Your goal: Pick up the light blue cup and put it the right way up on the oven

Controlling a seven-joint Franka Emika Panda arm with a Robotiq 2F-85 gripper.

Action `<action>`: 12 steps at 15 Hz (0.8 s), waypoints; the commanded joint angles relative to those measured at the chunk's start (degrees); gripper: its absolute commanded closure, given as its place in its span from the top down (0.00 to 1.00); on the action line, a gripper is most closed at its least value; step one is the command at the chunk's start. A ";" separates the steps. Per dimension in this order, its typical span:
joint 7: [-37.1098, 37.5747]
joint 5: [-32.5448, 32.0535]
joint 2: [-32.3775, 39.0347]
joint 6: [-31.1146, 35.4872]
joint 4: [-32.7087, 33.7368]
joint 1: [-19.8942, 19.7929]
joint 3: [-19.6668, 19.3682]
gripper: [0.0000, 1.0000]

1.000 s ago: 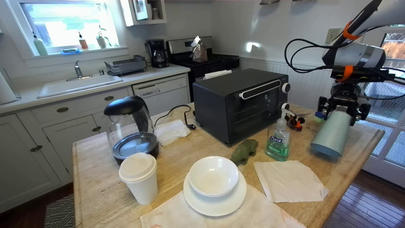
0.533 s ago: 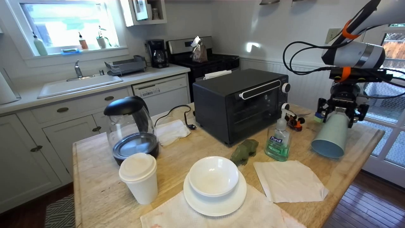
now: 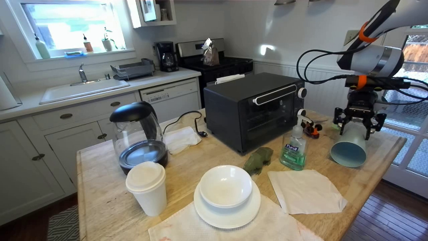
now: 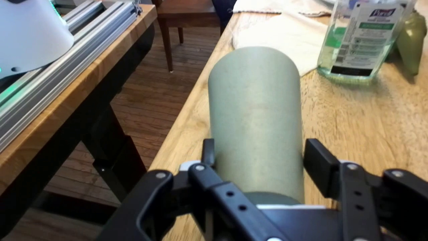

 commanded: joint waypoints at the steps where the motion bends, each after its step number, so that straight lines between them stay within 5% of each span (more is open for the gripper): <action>1: 1.87 -3.66 -0.72 5.15 -0.11 2.16 -0.52 0.44; 7: 2.41 -6.98 -3.85 8.70 -1.77 4.04 0.70 0.44; 8: 2.29 -7.37 -4.90 9.48 -2.18 4.55 0.86 0.92; 12: 2.72 -9.37 -8.54 9.56 -2.94 6.52 1.57 1.00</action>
